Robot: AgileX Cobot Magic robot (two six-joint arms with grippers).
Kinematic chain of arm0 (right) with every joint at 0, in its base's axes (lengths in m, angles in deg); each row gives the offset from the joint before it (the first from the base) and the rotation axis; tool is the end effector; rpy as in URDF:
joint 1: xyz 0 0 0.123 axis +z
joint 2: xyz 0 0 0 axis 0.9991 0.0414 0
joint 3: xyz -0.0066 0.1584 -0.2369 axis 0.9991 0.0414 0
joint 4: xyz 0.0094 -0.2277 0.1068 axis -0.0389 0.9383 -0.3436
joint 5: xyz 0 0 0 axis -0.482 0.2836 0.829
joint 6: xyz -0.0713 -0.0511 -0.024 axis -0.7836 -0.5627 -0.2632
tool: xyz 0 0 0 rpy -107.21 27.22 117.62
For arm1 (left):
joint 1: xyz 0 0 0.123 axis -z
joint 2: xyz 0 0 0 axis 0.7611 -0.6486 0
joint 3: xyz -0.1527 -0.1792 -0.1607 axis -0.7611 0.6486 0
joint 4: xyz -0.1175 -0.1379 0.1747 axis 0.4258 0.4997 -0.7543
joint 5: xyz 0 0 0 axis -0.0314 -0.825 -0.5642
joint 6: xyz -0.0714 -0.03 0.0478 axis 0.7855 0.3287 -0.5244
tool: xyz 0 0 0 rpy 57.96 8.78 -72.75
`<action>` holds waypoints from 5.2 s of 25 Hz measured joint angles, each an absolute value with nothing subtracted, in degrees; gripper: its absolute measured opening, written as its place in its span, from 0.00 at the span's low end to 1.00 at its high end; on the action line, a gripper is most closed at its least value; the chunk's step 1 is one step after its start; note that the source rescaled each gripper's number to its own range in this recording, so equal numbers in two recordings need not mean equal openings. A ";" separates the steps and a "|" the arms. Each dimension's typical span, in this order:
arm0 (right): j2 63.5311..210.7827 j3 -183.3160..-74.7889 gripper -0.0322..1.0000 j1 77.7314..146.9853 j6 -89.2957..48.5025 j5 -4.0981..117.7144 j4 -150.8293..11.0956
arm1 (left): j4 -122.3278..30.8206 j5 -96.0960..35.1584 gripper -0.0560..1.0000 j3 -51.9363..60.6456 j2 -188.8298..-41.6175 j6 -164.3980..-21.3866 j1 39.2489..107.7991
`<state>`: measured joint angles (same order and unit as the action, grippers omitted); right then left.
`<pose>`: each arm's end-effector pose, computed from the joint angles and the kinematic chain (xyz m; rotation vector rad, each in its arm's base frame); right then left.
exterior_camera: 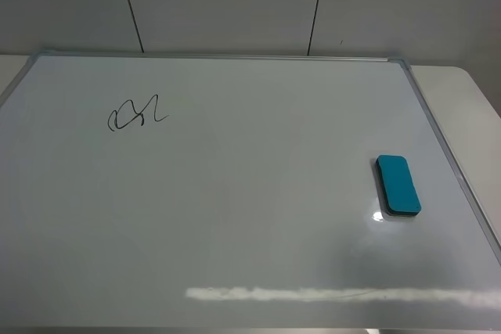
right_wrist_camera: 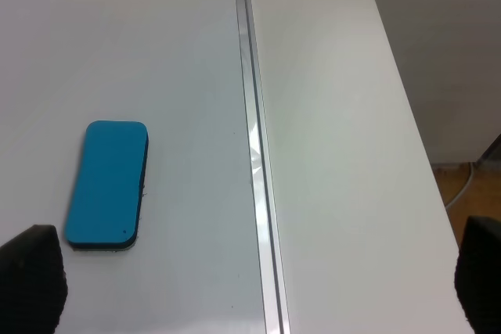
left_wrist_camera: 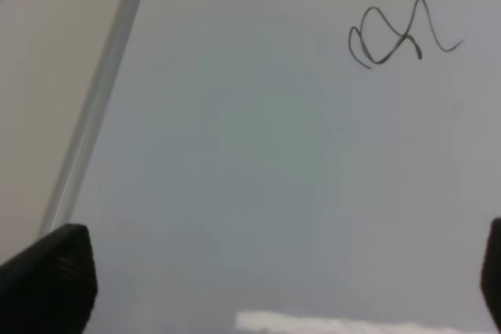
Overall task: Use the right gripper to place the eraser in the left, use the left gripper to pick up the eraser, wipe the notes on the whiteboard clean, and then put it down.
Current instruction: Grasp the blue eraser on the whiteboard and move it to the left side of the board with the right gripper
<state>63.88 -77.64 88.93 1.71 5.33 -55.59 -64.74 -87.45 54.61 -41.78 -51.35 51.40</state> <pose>-0.0055 -0.0090 0.2783 -0.0313 2.0354 -0.1272 -0.0072 0.0078 0.2806 -0.1051 2.0220 0.0114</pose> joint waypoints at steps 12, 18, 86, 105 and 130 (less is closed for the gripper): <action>63.88 -77.64 1.00 88.93 1.71 5.33 -55.59 | -64.74 -87.45 1.00 54.61 -41.78 -51.35 51.40; 63.88 -77.64 1.00 88.93 1.71 5.33 -56.16 | -64.74 -87.45 1.00 54.61 -41.78 -51.35 51.40; 147.26 -82.74 0.03 93.49 1.63 35.90 -78.50 | -64.74 -87.45 1.00 54.61 -41.78 -51.35 51.40; 155.05 -82.74 0.03 93.59 -0.48 46.80 -81.14 | -64.74 -87.45 1.00 54.61 -41.78 -51.35 51.40; 164.33 -90.67 0.03 117.53 3.54 50.20 -90.36 | -64.74 -87.45 1.00 54.61 -41.78 -51.35 51.40</action>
<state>164.33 -90.67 117.53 3.54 50.20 -90.36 -64.74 -87.45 54.61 -41.78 -51.35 51.40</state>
